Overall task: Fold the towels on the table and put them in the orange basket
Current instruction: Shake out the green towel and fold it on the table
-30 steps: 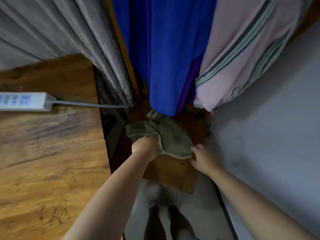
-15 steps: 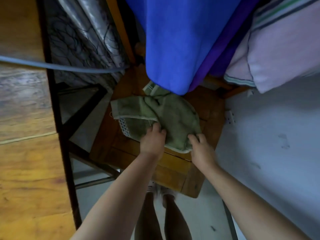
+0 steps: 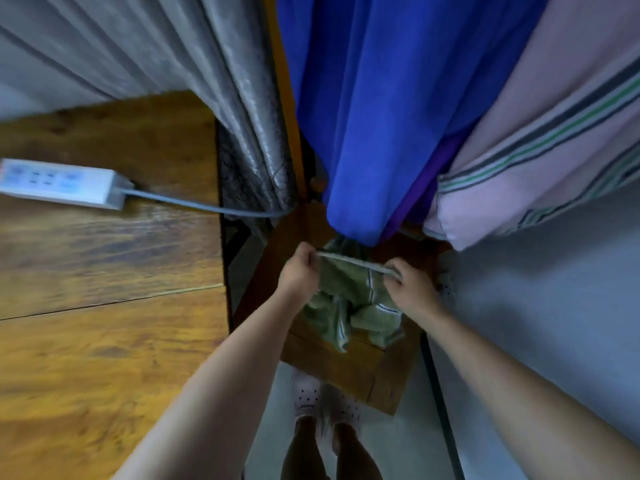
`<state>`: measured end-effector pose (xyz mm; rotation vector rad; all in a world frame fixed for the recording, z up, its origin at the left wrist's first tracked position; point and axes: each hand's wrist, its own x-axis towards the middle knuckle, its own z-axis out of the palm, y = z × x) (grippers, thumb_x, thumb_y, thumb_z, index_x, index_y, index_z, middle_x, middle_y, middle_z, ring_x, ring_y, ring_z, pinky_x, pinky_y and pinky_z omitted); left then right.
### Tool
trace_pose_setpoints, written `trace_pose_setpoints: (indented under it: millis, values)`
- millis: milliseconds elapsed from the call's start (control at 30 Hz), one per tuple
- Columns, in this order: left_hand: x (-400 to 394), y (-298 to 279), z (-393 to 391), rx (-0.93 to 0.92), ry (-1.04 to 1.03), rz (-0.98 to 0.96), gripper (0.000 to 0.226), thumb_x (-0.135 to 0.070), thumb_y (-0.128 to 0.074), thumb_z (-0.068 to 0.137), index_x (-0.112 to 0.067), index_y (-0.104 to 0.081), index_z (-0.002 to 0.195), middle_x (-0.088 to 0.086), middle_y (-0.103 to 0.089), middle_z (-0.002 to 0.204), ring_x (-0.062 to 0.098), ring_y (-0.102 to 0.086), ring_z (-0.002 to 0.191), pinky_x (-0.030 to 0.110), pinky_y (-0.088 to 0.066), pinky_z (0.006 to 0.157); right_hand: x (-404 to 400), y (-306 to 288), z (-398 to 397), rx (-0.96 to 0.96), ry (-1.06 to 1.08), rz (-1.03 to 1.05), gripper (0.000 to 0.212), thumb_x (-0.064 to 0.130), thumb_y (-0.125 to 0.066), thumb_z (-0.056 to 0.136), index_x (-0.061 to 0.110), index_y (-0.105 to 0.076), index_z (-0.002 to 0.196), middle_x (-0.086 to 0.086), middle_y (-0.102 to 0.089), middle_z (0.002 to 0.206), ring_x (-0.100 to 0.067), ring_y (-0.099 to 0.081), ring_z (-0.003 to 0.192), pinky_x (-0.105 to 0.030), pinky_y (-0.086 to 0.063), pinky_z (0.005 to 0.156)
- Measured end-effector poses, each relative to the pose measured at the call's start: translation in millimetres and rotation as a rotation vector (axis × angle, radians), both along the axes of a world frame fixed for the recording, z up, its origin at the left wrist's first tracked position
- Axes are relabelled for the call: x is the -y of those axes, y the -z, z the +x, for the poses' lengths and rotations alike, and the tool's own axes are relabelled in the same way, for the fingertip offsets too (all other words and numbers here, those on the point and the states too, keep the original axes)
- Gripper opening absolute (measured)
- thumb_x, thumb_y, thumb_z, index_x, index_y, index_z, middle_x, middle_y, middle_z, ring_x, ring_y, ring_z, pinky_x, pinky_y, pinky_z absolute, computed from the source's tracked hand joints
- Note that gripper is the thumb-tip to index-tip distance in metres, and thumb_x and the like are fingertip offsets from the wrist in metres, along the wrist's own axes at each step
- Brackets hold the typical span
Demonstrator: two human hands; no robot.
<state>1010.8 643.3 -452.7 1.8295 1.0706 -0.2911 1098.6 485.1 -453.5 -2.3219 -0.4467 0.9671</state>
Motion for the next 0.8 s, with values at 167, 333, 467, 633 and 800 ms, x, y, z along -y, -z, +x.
trace_pose_setpoints:
  millis: [167, 333, 467, 633, 800]
  values:
    - [-27, -90, -13, 0.117, -0.078, 0.025, 0.009, -0.017, -0.041, 0.096, -0.013, -0.049, 0.094, 0.009, -0.049, 0.09, 0.019, -0.045, 0.084, 0.025, -0.032, 0.069, -25, -90, 6, 0.119, -0.155, 0.108, 0.018, 0.013, -0.059, 0.088, -0.003, -0.063, 0.094, -0.019, -0.062, 0.082, -0.023, -0.055, 0.078, -0.017, -0.033, 0.053]
    - [-53, -178, -49, 0.259, -0.132, -0.015, 0.025, -0.023, -0.051, 0.093, -0.023, -0.047, 0.068, 0.0, -0.051, 0.072, 0.019, -0.05, 0.081, 0.029, -0.039, 0.065, -52, -185, -1, 0.118, -0.271, 0.218, 0.014, 0.022, -0.067, 0.082, 0.009, -0.063, 0.086, -0.003, -0.059, 0.074, -0.014, -0.053, 0.067, -0.016, -0.036, 0.053]
    - [-76, -250, -98, 0.382, -0.053, -0.089, 0.014, -0.027, -0.066, 0.082, -0.032, -0.054, 0.076, -0.003, -0.06, 0.08, 0.012, -0.059, 0.068, 0.021, -0.049, 0.048, -80, -262, -29, 0.123, -0.458, 0.288, 0.017, 0.029, -0.074, 0.074, 0.031, -0.057, 0.069, 0.012, -0.059, 0.07, -0.001, -0.054, 0.064, -0.004, -0.039, 0.046]
    - [-104, -326, -168, 0.005, 0.418, -0.092, 0.03, -0.002, -0.071, 0.075, -0.017, -0.06, 0.099, -0.002, -0.068, 0.093, 0.017, -0.066, 0.086, 0.029, -0.055, 0.078, -118, -341, -78, 0.133, -0.803, 0.225, 0.02, 0.036, -0.076, 0.068, 0.038, -0.057, 0.077, 0.016, -0.06, 0.08, -0.003, -0.058, 0.074, -0.018, -0.045, 0.061]
    - [-135, -382, -238, -0.072, 0.293, 0.238, 0.009, -0.012, -0.067, 0.079, -0.017, -0.061, 0.083, 0.0, -0.064, 0.084, 0.02, -0.061, 0.084, 0.033, -0.051, 0.081, -162, -391, -145, 0.169, -1.051, 0.114, 0.024, 0.027, -0.073, 0.073, 0.033, -0.058, 0.091, 0.018, -0.059, 0.089, 0.002, -0.059, 0.079, -0.013, -0.047, 0.061]
